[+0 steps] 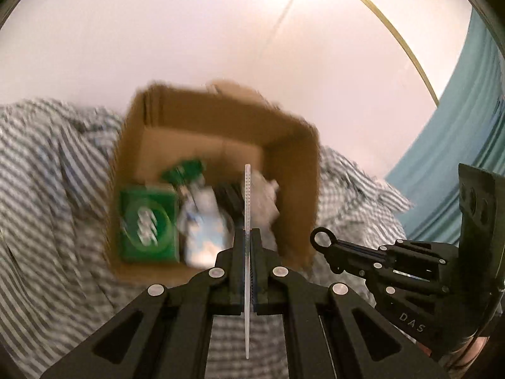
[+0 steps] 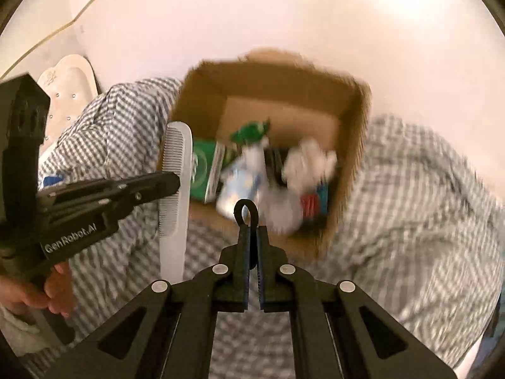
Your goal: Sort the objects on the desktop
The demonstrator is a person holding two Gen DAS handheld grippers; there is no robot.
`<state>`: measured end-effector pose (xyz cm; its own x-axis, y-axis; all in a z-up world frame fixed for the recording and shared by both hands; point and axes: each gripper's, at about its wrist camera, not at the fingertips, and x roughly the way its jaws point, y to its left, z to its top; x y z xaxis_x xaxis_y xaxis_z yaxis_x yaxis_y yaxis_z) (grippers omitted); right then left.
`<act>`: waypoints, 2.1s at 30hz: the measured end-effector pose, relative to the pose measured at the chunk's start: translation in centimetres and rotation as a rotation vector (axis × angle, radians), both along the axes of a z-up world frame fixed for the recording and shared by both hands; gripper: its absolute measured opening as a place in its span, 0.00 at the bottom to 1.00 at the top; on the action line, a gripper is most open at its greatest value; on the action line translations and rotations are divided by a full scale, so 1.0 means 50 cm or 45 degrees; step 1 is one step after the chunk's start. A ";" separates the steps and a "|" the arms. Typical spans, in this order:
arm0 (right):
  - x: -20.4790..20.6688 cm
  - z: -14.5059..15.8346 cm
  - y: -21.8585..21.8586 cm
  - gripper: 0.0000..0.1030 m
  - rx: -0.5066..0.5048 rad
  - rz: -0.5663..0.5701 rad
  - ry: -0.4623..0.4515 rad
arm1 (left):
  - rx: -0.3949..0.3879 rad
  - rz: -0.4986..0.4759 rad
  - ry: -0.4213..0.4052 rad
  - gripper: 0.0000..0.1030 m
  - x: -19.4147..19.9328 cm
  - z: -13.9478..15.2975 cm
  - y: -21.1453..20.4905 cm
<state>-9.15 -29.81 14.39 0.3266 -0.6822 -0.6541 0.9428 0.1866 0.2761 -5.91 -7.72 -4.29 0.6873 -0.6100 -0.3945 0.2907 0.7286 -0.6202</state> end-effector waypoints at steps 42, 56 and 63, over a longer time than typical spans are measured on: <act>-0.051 -0.022 0.131 1.00 -0.226 -0.559 0.032 | 0.053 0.628 -0.248 1.00 -0.099 -0.071 0.096; 0.003 -0.098 0.080 0.99 -0.187 -0.565 0.054 | 0.134 0.595 -0.176 1.00 -0.037 -0.096 0.035; 0.004 -0.116 0.077 0.99 -0.160 -0.580 0.040 | 0.152 0.581 -0.185 1.00 -0.036 -0.105 0.008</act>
<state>-8.97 -25.97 8.61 -0.0429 -0.8259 -0.5622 0.9440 -0.2178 0.2480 -7.71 -7.31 -9.52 0.9268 -0.1903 -0.3238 0.0025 0.8653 -0.5013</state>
